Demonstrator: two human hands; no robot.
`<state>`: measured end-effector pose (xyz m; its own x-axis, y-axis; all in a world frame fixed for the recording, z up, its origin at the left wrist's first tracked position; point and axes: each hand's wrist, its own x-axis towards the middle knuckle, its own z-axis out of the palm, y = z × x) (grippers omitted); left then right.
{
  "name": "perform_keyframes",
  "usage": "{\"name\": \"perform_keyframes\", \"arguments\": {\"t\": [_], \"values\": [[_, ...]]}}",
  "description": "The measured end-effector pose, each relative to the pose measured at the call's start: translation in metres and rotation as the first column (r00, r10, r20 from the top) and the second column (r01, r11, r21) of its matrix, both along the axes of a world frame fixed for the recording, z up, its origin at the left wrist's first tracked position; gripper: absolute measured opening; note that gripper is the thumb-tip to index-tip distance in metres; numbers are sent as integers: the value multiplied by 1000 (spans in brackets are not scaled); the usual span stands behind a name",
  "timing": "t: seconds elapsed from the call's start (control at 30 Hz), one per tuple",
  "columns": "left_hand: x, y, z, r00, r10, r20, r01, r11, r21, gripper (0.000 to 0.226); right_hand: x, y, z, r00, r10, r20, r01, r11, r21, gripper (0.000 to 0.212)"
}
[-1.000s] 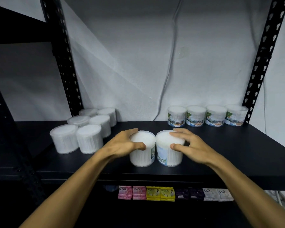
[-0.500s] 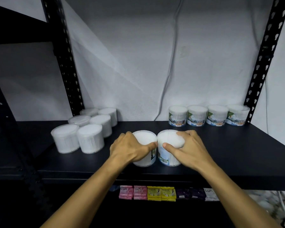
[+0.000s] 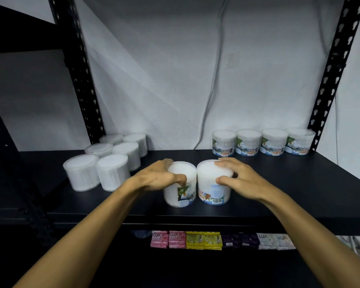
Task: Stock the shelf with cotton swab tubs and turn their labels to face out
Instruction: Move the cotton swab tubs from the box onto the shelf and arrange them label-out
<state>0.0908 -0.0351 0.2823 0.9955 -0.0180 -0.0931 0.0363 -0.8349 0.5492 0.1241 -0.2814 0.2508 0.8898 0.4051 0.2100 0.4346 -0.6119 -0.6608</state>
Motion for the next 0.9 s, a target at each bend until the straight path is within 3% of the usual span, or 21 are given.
{"name": "perform_keyframes", "arguments": {"t": [0.1,0.23,0.37,0.5,0.6,0.8,0.9], "values": [[1,5,0,999,-17,-33,15,999,-52,105,2,-2,1,998,45,-46,-44,999,26,68],[-2,8,-4,999,28,-42,-39,963,-267,129,1,-7,-3,997,54,-50,-49,994,96,82],[-14,-4,-14,961,231,150,-191,952,-240,128,-9,-4,-20,994,-103,29,95,973,210,91],[-22,-20,-27,917,334,218,-309,940,-143,113,-21,13,-33,962,-260,88,229,938,261,76],[-22,-24,-30,889,378,260,-346,925,-159,99,-20,17,-37,954,-292,72,258,917,303,65],[-16,-12,-27,952,267,150,-215,931,-296,103,-12,6,-36,978,-205,41,174,910,377,53],[-14,-7,-21,976,190,106,-156,950,-269,97,-5,-2,-34,993,-115,-2,106,909,402,48]]}}
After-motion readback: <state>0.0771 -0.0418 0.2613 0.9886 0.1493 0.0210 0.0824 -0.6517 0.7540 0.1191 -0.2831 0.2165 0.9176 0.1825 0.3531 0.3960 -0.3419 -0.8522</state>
